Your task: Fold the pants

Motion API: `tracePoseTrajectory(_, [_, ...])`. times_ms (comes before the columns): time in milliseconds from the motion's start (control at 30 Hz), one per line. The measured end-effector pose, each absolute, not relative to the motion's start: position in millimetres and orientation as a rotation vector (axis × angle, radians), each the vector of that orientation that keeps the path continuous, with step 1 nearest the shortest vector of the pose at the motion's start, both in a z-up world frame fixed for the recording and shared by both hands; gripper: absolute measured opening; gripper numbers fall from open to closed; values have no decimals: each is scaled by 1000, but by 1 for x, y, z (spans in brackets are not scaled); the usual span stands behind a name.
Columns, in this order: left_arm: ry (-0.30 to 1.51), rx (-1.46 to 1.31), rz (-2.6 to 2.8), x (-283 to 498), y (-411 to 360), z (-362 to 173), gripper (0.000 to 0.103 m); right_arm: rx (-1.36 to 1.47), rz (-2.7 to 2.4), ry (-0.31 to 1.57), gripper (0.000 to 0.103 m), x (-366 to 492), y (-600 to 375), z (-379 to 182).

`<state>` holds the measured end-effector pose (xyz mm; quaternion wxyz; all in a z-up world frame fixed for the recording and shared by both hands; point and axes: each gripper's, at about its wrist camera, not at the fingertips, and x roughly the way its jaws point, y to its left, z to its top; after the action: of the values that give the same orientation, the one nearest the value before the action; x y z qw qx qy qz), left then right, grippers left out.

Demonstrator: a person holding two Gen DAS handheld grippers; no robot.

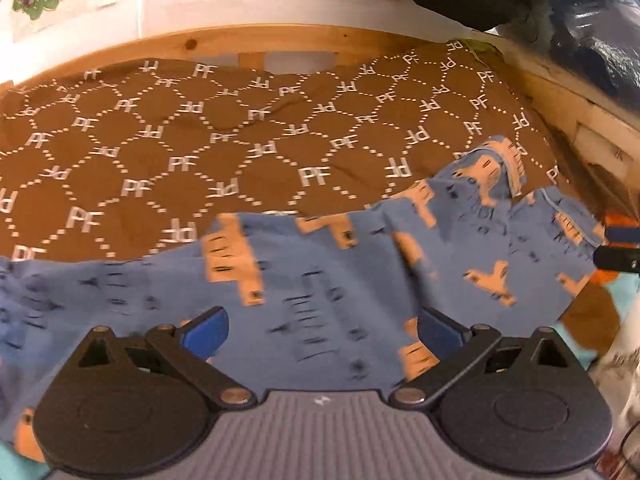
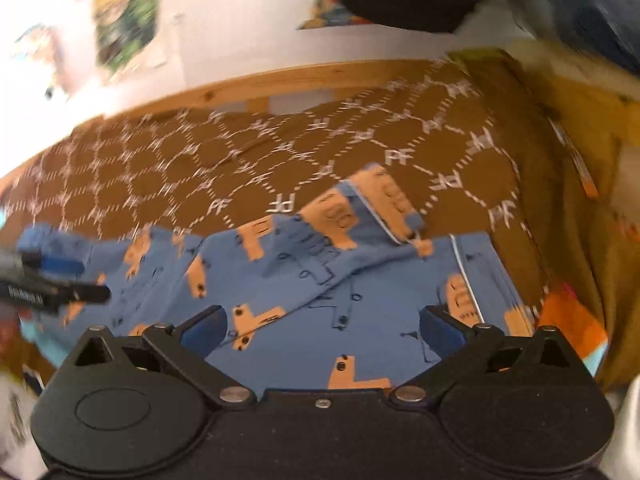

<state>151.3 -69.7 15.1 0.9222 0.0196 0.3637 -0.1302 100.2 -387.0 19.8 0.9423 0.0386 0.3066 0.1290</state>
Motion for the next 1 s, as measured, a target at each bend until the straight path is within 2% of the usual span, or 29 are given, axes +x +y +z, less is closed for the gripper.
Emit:
tracePoseTrajectory(467, [703,202,-380,140,-152,18,103,40,249,590,102,102,-389,19])
tracePoseTrajectory(833, [683,342,-435,140,-187,-5,101,27,230,583,102,120,-398,8])
tracePoseTrajectory(867, [678,358,-444,139,-188,-6,99,37,224,579,101,122,-401,8])
tracePoseTrajectory(1000, [676,416,-495,136,-195,-11,88,61,215,545,88,137,-412,6])
